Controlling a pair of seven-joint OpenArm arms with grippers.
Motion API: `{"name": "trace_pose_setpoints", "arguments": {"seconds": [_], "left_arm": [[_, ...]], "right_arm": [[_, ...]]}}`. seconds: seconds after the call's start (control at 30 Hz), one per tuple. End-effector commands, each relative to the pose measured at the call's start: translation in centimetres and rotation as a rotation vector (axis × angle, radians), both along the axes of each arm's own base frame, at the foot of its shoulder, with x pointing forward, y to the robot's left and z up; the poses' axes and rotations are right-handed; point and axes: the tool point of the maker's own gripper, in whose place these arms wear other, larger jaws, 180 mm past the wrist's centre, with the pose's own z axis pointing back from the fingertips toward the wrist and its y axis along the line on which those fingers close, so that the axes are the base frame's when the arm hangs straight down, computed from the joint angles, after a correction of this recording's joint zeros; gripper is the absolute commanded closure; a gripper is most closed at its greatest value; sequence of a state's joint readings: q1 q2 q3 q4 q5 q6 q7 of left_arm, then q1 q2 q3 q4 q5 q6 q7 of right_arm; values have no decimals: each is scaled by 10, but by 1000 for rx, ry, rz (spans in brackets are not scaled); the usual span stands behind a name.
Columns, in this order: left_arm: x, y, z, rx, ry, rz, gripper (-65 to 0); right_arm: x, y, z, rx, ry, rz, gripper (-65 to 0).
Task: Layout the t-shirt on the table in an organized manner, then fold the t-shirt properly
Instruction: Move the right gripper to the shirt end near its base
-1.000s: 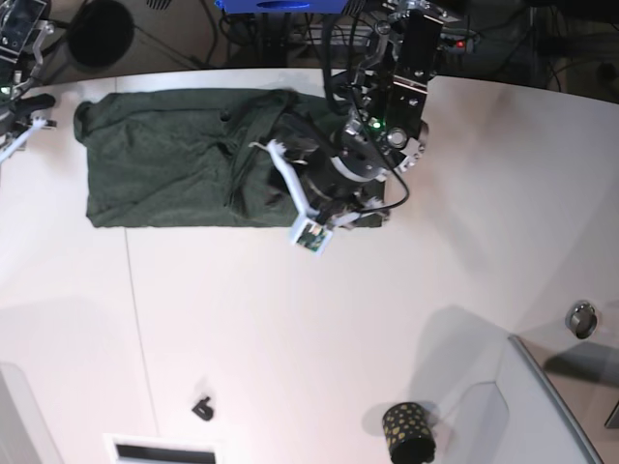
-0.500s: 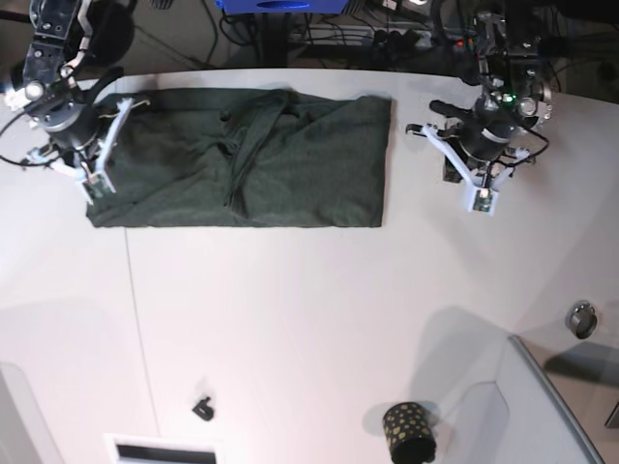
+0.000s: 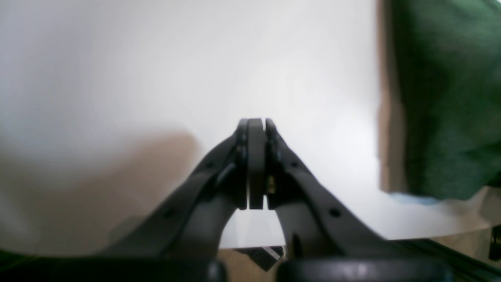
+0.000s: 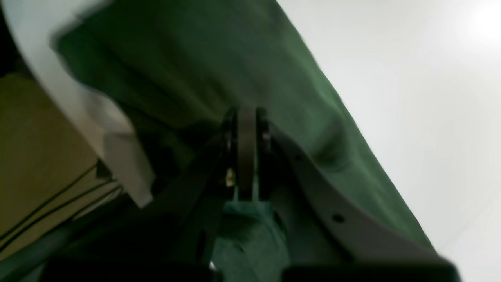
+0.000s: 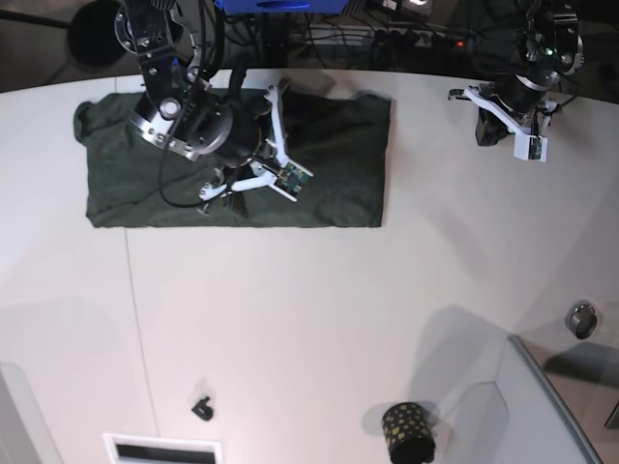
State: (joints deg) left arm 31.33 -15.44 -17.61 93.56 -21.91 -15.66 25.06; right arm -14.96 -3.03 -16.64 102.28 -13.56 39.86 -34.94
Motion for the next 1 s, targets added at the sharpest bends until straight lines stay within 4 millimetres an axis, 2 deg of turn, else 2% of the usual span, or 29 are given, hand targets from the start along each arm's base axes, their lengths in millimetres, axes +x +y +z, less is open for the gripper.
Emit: {"name": "trace_pose_setpoints", "arguments": {"seconds": [0.0,0.17,0.37,0.53,0.6,0.7,0.77,0.87,0.97], "left_arm": [[4,1,8,0,-33,-7,0],[4,2,8,1,-32,-6,0],[4,2,7,1,-31,-5,0],[5,2,8,3,-32,-6,0],[5,2,8,3,-32,-6,0],[5,2,8,1,-32,-5,0],[5,0,7,-1,-30,-9,0],[6,2,9,4,-35,-7,0],[14,13,15,37,-46,-26,0]], "right_arm": [[11,0,1,-8,-13,-18,-6],[20,-8,-25,-49,49,-41,-6],[47,-67,-50,-96,108,-207,-6],[69,-110,-43,-104,85,-339,-6],[71,-134,-42,-114,83,-400,-6],[73,-151,-30,-113,51,-450,-6],[55,-146,-19,-128,32,-424,-6],[17,-88,3,-100,4,-257,-6],[-16,-40,4,-51,33,-157,-6]]}}
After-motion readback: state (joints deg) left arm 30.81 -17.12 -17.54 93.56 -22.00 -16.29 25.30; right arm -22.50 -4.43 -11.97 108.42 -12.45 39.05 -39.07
